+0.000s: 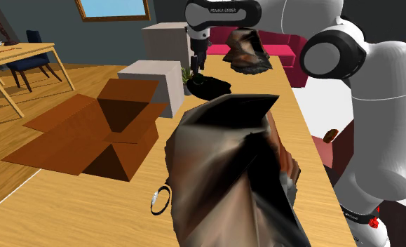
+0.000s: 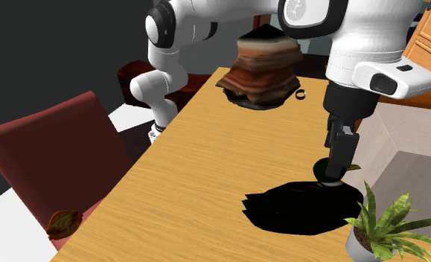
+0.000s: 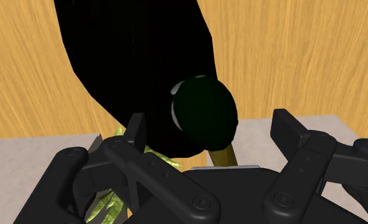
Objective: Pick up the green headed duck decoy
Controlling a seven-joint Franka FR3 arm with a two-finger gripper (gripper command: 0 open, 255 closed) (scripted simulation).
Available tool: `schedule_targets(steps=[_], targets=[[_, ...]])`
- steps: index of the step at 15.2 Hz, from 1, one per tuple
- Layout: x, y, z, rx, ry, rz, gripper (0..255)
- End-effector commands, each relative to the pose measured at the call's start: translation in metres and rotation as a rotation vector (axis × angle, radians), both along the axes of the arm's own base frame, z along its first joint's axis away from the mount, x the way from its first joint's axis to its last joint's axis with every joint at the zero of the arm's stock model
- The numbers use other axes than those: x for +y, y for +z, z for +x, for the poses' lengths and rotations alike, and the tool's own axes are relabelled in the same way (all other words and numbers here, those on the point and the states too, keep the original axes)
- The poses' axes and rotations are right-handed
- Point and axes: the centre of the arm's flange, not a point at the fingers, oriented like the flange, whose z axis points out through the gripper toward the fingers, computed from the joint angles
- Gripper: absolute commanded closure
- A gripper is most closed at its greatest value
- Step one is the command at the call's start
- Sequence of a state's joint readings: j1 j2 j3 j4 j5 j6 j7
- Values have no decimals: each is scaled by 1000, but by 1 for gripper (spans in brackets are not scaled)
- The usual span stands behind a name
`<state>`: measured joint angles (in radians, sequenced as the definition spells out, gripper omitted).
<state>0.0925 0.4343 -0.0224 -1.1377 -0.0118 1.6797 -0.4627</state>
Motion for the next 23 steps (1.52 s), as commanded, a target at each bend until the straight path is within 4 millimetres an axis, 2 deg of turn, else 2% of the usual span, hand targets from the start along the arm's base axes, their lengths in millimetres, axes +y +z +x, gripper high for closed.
schedule_targets(steps=[1,4,5,14,23], targets=[[0,-10,0,-1,1,0,0],[0,-18,0,-1,1,0,0],[0,-18,0,-1,1,0,255],[0,-18,0,-1,1,0,255],[0,30,0,-1,1,0,255]])
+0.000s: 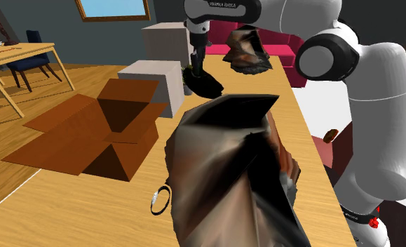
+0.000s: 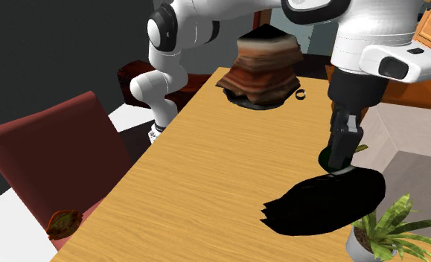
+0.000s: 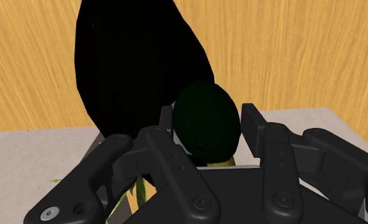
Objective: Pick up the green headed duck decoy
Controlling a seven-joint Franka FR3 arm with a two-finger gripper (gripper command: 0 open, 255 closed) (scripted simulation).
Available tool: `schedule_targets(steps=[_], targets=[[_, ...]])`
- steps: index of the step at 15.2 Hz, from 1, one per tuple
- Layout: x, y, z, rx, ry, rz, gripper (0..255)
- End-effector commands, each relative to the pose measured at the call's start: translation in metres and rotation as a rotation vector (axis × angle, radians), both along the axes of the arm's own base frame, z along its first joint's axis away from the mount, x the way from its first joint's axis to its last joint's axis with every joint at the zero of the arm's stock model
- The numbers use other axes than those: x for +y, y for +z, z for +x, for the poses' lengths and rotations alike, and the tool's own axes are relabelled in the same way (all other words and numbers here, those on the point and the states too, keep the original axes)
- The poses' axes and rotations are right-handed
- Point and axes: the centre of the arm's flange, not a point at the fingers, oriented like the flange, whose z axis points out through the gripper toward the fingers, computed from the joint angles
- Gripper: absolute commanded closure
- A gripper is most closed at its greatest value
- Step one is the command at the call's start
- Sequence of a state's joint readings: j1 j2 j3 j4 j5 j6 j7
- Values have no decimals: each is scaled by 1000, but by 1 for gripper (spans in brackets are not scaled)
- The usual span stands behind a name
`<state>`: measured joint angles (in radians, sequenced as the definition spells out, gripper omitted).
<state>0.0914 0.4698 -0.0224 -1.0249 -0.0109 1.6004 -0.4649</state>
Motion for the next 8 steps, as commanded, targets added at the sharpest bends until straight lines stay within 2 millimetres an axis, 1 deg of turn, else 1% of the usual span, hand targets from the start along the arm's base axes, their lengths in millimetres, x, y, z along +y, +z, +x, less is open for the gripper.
schedule_targets(steps=[1,6,8], targets=[[0,13,-1,-3,0,0,255],[0,40,-1,-3,0,0,255],[0,40,-1,-3,0,0,255]])
